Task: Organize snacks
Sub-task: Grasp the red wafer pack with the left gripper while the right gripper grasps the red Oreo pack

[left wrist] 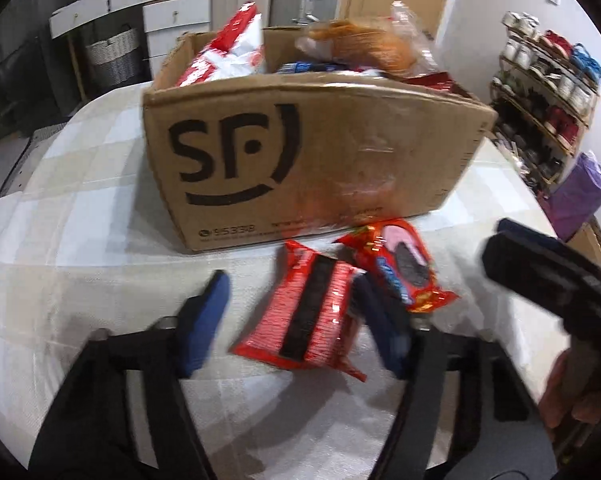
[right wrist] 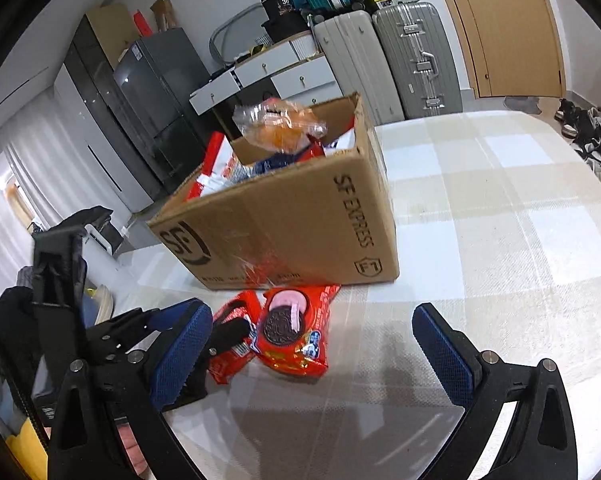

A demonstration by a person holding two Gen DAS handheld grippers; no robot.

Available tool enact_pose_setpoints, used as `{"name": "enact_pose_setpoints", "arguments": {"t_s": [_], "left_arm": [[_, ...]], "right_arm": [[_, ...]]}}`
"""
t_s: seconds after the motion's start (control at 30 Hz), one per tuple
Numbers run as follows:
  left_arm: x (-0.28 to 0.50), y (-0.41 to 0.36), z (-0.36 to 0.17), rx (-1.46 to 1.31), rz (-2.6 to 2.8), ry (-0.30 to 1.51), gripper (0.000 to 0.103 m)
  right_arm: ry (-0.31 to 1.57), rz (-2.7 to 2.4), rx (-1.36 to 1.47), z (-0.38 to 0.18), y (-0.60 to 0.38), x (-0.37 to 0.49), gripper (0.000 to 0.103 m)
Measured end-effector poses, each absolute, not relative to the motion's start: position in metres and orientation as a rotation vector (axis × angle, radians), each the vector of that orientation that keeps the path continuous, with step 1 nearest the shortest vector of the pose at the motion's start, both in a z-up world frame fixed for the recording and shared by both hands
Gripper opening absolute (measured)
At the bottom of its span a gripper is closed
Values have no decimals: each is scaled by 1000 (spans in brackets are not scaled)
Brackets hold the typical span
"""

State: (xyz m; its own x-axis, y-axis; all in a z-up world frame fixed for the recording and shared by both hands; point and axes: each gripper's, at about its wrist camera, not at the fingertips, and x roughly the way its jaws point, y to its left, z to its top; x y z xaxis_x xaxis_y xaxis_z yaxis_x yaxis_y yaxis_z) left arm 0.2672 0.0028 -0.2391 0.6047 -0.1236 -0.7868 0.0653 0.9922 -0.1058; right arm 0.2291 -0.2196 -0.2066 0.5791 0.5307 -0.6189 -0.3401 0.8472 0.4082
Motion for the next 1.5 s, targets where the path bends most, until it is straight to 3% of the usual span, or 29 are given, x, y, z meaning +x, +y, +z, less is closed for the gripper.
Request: {"name": "enact_pose_setpoints", "arguments": {"t_s": [0.03,0.07,0.23,0.3,0.33,0.4,0.47,0.77,1.33,1.4,1.47,1.5], "left_arm": [[269,1,-239,-69,-129,915,42],[270,-1,-240,-68,-138,915,41],[273,8,-244,-115,-165,908,40],[273,13,-245,-127,-159,904,46],[272,14,-249,-123,-155,901,54],[272,17,-251,-116,-151,890,57],[273,17,-253,-135,-183,902,42],[247,16,-257,-157,-185,908,36],[198,56,-228,-139,-93,873,36],[192,61,-223,-149,-88,866,36],[185,65,-218,-153,-80,860,36],[183,66,-217,-156,-81,857,36]], "right_arm": [[814,519,256,-210,-218,230,102],[819,522,255,-211,-216,230,102],[827,530,239,-215,-210,228,102],[828,527,240,-215,-210,228,102],[830,527,244,-215,-210,228,102],[833,527,243,-215,-209,227,102],[838,525,230,-215,-205,226,102],[868,520,202,-222,-197,229,102],[933,502,59,-233,-165,250,102],[935,489,15,-234,-158,249,99],[930,477,-38,-235,-151,246,83],[928,470,-63,-235,-148,245,81]]}}
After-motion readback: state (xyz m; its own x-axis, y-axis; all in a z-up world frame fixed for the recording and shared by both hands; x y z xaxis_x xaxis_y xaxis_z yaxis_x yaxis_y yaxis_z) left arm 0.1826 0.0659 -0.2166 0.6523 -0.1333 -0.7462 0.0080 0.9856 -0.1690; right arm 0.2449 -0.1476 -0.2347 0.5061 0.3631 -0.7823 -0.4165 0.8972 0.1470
